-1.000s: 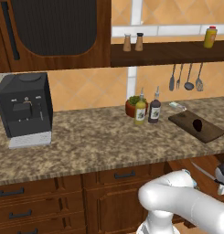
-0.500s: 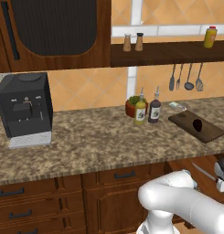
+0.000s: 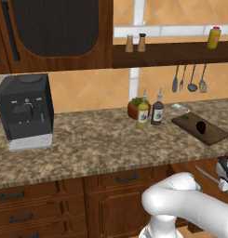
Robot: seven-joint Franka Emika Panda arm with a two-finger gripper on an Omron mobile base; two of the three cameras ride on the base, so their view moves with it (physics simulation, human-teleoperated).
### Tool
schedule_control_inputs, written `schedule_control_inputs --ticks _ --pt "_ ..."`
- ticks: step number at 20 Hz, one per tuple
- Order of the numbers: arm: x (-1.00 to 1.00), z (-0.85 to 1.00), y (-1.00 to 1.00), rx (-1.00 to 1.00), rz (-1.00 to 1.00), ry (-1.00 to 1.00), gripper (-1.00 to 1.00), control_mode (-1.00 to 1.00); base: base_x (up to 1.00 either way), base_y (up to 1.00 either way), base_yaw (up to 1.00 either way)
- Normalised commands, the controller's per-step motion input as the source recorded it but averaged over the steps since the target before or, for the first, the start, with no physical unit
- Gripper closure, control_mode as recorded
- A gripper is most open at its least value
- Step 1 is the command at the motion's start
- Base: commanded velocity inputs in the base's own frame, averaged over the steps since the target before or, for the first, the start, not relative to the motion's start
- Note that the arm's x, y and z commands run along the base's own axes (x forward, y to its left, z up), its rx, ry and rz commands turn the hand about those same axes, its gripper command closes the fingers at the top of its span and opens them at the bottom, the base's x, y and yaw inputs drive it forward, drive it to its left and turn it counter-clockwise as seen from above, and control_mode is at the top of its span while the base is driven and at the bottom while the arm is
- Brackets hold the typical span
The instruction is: Place the appropriate cutting tool for cutting the avocado skin on the cutting board.
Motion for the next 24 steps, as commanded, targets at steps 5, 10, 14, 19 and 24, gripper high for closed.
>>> schedule_control_inputs --ticks 5,10,14,19,24 --pt "0.29 -0.06 -0.03 0.00 0.13 -0.01 -1.00 -1.00 0.00 0.00 0.00" --pt "0.16 -0.19 -0.16 0.00 0.09 0.00 -1.00 -1.00 0.00 0.00 0.00" --pt "0.03 -0.21 -0.11 0.00 0.05 0.00 -1.00 -1.00 0.00 0.00 0.00" --pt "0.04 -0.17 -0.01 0.00 0.02 0.00 -1.00 -1.00 0.00 0.00 0.00" --pt "0.19 -0.29 0.00 0.00 0.00 0.00 -1.00 -1.00 0.00 0.00 0.00"
